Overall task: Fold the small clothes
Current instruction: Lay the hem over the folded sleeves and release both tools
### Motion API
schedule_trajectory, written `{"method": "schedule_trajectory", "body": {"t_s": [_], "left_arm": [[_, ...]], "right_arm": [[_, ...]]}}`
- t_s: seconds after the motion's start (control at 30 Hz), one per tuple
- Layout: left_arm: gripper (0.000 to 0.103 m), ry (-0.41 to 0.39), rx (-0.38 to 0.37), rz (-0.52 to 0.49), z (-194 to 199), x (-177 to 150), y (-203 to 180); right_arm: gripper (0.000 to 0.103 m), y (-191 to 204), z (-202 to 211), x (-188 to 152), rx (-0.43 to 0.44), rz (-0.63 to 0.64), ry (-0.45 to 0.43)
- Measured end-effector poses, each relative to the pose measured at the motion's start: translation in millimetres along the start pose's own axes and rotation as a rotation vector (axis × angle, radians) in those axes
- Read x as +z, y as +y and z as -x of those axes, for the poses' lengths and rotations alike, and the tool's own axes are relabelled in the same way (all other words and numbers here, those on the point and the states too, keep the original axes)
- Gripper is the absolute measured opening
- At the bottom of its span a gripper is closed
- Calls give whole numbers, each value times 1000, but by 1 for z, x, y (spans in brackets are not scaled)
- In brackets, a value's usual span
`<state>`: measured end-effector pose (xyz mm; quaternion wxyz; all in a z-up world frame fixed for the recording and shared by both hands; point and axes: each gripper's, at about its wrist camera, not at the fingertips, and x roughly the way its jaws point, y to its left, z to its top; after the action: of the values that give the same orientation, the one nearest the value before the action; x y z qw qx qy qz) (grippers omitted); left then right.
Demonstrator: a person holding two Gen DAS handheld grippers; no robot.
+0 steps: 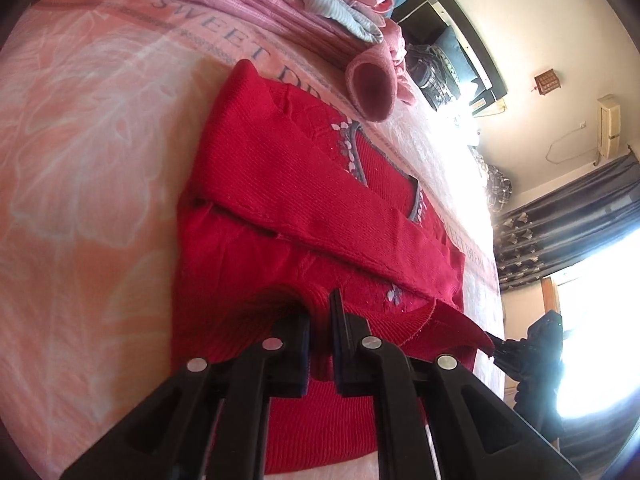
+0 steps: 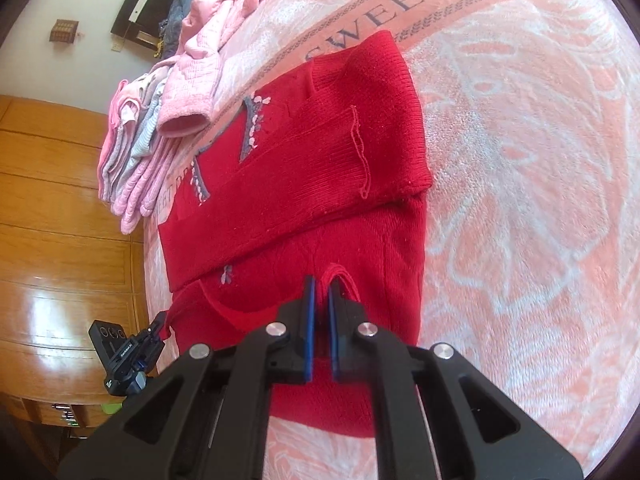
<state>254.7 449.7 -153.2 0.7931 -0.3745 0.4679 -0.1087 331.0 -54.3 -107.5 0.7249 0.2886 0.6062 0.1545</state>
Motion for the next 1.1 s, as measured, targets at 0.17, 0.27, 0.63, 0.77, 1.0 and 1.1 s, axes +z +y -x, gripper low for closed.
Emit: {"method": "schedule_trajectory", "body": {"t_s": [0.17,0.27,0.63,0.77,1.0,1.1], "left_arm": [[11,72,-129,134,-12,11,31],[14,110,-200,126,0,18,42],[19,36,-74,-32,44,28,54],[22,55,-40,-160,29,30,21],[29,114,69,-278,-6,28,-5],[30,109,135,-301,-12,26,-4]], "right_arm": [[8,-15,-28,15,-9,-28,33],[10,-15,-27,17,-5,-15,39],[39,-9,7,26,-13,11,-68],[39,-2,2,25,-10,29,-65],[39,6,-12,20,-23,82,-27],[39,8,-14,20,-23,102,-25]]}}
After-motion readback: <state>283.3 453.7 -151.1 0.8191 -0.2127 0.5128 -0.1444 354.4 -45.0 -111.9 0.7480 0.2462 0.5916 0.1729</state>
